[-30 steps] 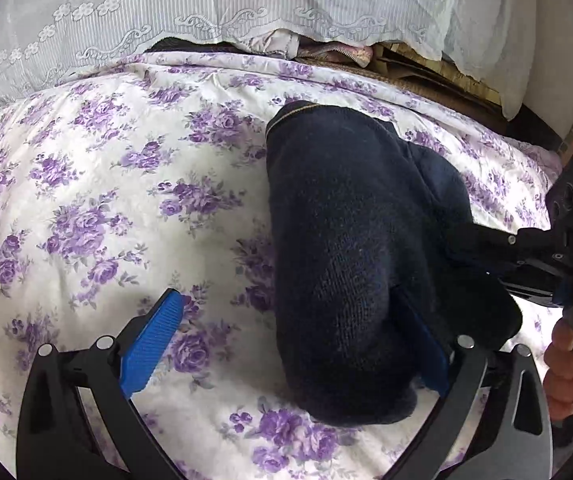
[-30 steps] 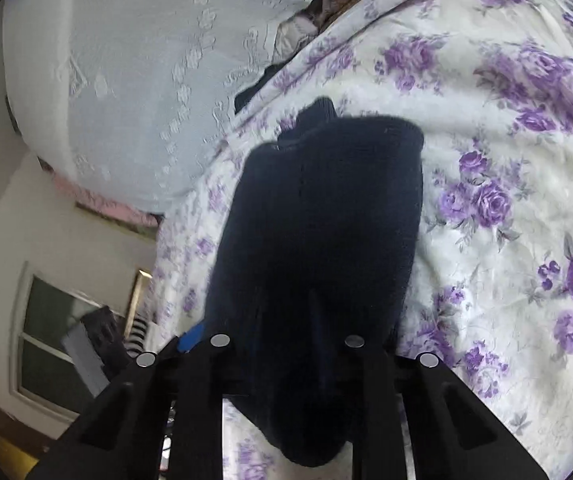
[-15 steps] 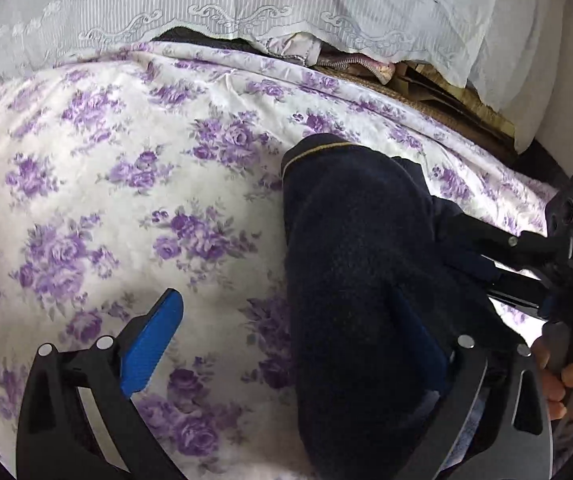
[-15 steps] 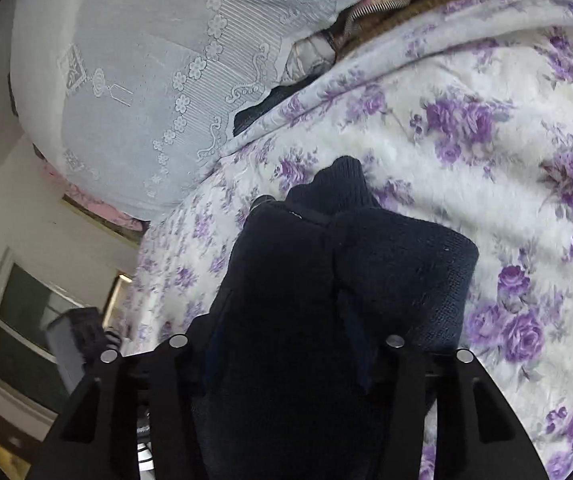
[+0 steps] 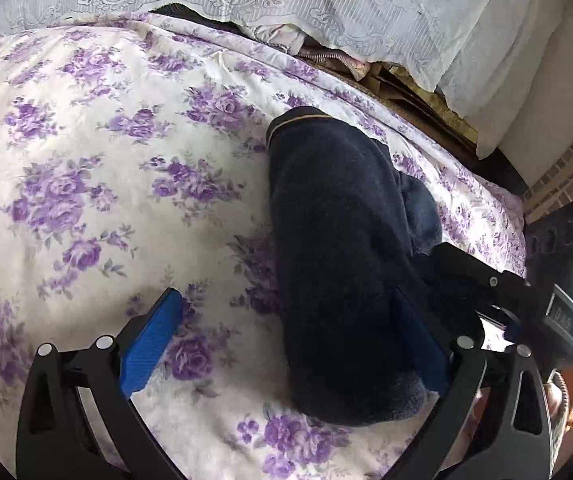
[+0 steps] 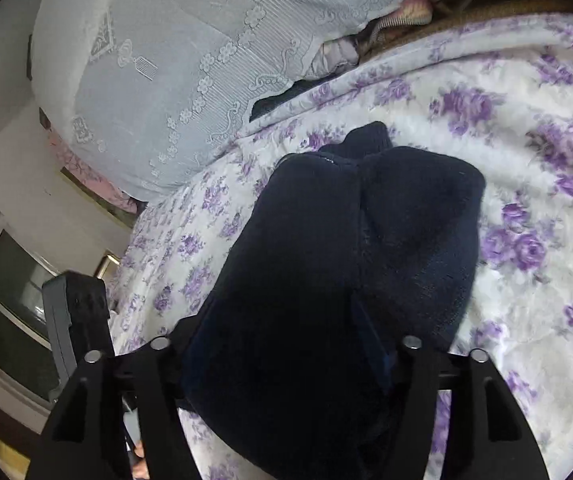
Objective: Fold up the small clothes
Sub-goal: 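Open both grippers and withdraw them from the folded navy bundle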
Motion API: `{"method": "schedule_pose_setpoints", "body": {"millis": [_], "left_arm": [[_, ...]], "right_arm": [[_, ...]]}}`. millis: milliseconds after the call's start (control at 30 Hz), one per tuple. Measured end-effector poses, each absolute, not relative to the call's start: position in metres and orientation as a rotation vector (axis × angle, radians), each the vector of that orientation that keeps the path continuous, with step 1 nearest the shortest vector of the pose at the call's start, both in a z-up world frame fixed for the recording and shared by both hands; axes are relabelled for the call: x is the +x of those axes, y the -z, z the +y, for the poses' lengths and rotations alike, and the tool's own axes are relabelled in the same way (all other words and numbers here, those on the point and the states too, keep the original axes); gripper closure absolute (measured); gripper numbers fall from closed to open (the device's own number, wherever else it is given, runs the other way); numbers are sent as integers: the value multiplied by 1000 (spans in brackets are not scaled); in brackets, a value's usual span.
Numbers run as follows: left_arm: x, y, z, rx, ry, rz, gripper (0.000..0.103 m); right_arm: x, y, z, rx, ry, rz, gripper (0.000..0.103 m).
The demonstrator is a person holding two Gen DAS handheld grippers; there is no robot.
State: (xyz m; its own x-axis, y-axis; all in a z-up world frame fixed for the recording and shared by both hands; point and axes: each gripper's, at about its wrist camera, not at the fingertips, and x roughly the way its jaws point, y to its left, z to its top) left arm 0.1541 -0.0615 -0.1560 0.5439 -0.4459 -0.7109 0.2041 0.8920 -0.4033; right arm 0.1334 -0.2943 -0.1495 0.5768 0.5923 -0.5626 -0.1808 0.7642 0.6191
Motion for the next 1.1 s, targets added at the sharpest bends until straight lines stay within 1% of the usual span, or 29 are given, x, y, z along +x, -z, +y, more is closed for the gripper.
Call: {"method": "schedule_pose_setpoints", "body": {"millis": [33, 67, 200, 300, 333, 367, 433, 533, 700, 800, 867, 1067, 1100], "left_arm": [[149, 151, -60, -279, 379, 901, 5], [143, 143, -59, -272, 372, 873, 5], [126, 125, -47, -317, 390, 802, 5], [133, 140, -59, -218, 311, 884, 4], [134, 151, -61, -221, 319, 908, 4], [135, 158, -56, -285, 341, 922, 4], [135, 156, -50, -315, 332, 945, 4], [113, 143, -48, -253, 262, 870, 4], [82, 120, -54, -168, 207, 775, 5], [61, 102, -62, -97, 176, 688, 5], [45, 91, -68, -60, 163, 635, 5], [21, 74, -82, 7, 153, 578, 5], [20, 72, -83, 15, 151, 573, 5]], "right_arm": [[126, 143, -296, 547, -470, 819, 35], [116, 137, -298, 547, -464, 793, 33], [83, 129, -298, 502, -445, 764, 30], [76, 140, -294, 435, -402, 796, 30], [74, 143, -293, 423, -396, 788, 30], [73, 145, -294, 419, -388, 784, 30], [71, 146, -298, 436, -341, 818, 30], [57, 148, -306, 495, -341, 815, 30], [32, 128, -303, 463, -351, 765, 30], [11, 113, -299, 414, -350, 721, 29], [0, 107, -299, 396, -345, 702, 27], [-26, 89, -308, 392, -296, 642, 12], [-27, 84, -309, 395, -291, 628, 7]]}}
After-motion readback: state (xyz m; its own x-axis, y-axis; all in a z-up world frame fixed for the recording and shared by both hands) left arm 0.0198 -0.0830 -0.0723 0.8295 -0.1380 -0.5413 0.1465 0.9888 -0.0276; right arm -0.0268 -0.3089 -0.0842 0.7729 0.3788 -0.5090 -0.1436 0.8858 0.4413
